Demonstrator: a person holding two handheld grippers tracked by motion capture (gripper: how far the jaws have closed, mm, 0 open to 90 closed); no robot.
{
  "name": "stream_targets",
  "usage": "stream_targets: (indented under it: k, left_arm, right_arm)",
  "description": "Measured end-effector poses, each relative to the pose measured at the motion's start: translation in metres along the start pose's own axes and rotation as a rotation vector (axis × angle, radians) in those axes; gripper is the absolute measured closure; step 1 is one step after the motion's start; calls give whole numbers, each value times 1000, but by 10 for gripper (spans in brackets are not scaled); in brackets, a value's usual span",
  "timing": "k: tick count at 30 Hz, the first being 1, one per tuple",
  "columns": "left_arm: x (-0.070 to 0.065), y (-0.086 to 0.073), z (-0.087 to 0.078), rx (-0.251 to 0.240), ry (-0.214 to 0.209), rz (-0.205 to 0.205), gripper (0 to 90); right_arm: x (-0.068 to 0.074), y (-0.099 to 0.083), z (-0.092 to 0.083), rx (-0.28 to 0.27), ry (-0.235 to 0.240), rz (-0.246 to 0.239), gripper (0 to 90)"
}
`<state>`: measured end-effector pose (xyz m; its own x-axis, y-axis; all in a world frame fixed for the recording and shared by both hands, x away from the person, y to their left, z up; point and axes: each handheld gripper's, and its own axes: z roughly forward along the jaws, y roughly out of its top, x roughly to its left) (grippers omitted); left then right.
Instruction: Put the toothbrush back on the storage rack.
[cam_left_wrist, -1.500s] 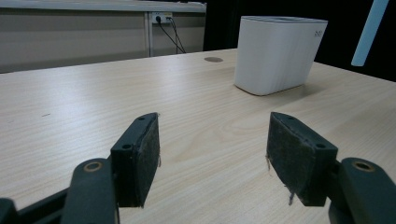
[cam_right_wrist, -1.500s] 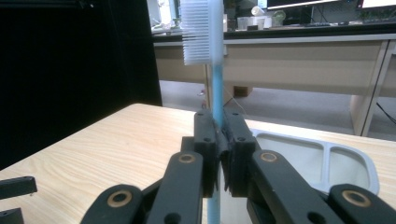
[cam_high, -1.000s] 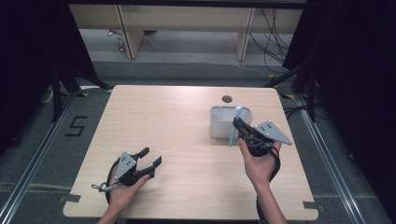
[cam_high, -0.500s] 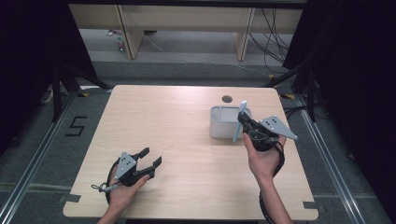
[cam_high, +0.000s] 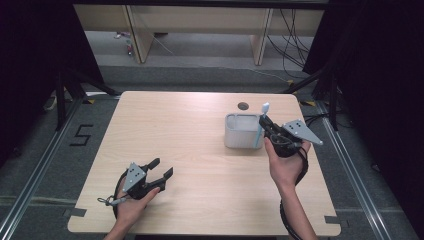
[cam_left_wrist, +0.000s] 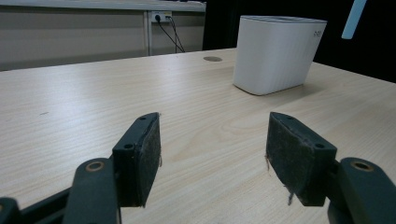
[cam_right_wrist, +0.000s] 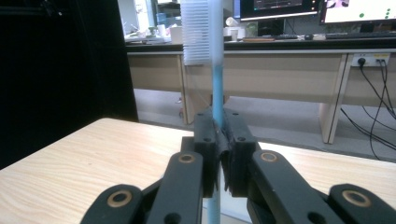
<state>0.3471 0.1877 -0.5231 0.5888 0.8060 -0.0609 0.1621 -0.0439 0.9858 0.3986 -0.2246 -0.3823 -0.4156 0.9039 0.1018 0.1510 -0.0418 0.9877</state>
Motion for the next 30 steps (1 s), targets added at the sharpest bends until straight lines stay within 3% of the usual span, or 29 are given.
stream_targets:
  k: [16,30]
  left_arm:
    - [0,0,1,4,-4,10,354]
    - [-1,0,0,3,-4,7,352]
  right_arm:
    - [-9,12,5,-3,-37,-28,859]
    - [-19,20,11,-12,-57,-13,858]
